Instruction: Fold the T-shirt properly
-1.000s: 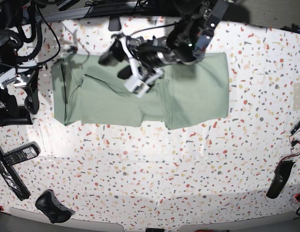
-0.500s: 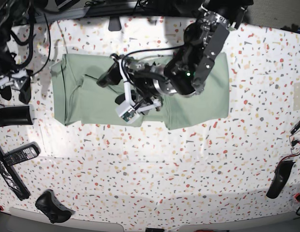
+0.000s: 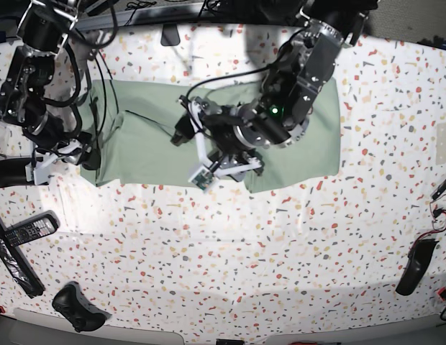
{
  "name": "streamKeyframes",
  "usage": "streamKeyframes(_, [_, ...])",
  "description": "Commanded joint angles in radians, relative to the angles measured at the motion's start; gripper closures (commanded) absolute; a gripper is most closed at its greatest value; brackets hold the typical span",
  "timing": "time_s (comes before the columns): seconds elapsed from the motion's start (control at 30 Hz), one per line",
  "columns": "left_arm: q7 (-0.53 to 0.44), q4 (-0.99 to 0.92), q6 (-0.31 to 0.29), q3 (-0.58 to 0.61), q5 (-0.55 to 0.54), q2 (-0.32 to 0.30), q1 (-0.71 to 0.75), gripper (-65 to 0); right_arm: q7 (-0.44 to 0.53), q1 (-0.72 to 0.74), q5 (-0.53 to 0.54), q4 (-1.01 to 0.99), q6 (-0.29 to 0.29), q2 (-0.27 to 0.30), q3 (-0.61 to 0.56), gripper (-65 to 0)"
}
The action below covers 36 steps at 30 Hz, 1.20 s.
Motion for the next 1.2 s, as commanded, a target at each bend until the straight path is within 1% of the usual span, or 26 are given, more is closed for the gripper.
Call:
streamKeyframes(0.0, [-0.022, 0.047, 0.006, 0.0, -0.018, 0.014, -0.012, -39.6, 0.01, 0.01, 0.001, 0.001, 0.006, 0.011, -0.002, -41.9])
streamKeyframes(0.1, [-0.022, 0.148, 0.009, 0.0, -0.046, 0.014, 0.001, -39.6, 0.025, 0.011, 0.003, -0.033, 0.006, 0.005, -0.003, -41.9])
streamKeyframes(0.2, [-0.002, 0.261, 0.009, 0.0, -0.044, 0.013, 0.005, -39.6, 0.023, 0.011, 0.024, -0.073, 0.006, -0.003, -0.003, -41.9])
streamKeyframes(0.33, [0.016, 0.325, 0.009, 0.0, -0.011, -0.012, 0.013, -39.6, -0.076, 0.011, 0.103, -0.079, 0.006, -0.029, -0.003, -41.9])
streamKeyframes(0.43, [0.019, 0.325, 0.012, 0.0, 0.051, -0.056, 0.036, -39.6, -0.144, 0.01, 0.131, -0.079, 0.006, -0.047, -0.003, -41.9])
streamKeyframes(0.5, [0.019, 0.325, 0.055, 0.0, 0.095, -0.091, 0.056, -39.6, -0.171, 0.01, 0.153, -0.079, 0.006, -0.052, -0.003, -41.9])
streamKeyframes(0.6, [0.018, 0.325, 0.131, 0.0, 0.114, -0.148, 0.085, -39.6, -0.19, 0.01, 0.164, -0.079, 0.006, -0.052, -0.003, -41.9])
streamKeyframes(0.73, [0.003, 0.325, 0.136, 0.0, 0.142, -0.206, 0.139, -39.6, -0.231, 0.01, 0.162, -0.079, 0.006, -0.052, -0.003, -41.5])
streamKeyframes(0.77, [-0.012, 0.325, 0.136, 0.0, 0.15, -0.22, 0.156, -39.6, -0.234, 0.01, 0.156, -0.079, 0.006, -0.052, -0.003, -40.4])
streamKeyframes(0.8, [-0.029, 0.325, 0.136, 0.0, 0.155, -0.233, 0.173, -39.6, -0.237, 0.01, 0.157, -0.079, 0.006, -0.052, -0.003, -37.8])
streamKeyframes(0.83, [-0.048, 0.324, 0.136, 0.0, 0.165, -0.246, 0.192, -39.6, -0.238, 0.01, 0.157, -0.079, 0.006, -0.052, -0.003, -33.5])
streamKeyframes(0.93, [-0.105, 0.316, 0.136, 0.0, 0.175, -0.278, 0.24, -39.6, -0.237, 0.011, 0.157, -0.079, 0.006, -0.052, -0.003, -16.1])
streamKeyframes(1.03, [-0.135, 0.273, 0.136, 0.0, 0.233, -0.285, 0.263, -39.6, -0.227, 0.013, 0.157, -0.079, 0.006, -0.052, -0.003, 0.0])
streamKeyframes(1.17, [-0.182, 0.129, 0.136, 0.0, 0.254, -0.285, 0.256, -39.6, -0.203, 0.024, 0.157, -0.079, 0.006, -0.041, -0.002, 0.0])
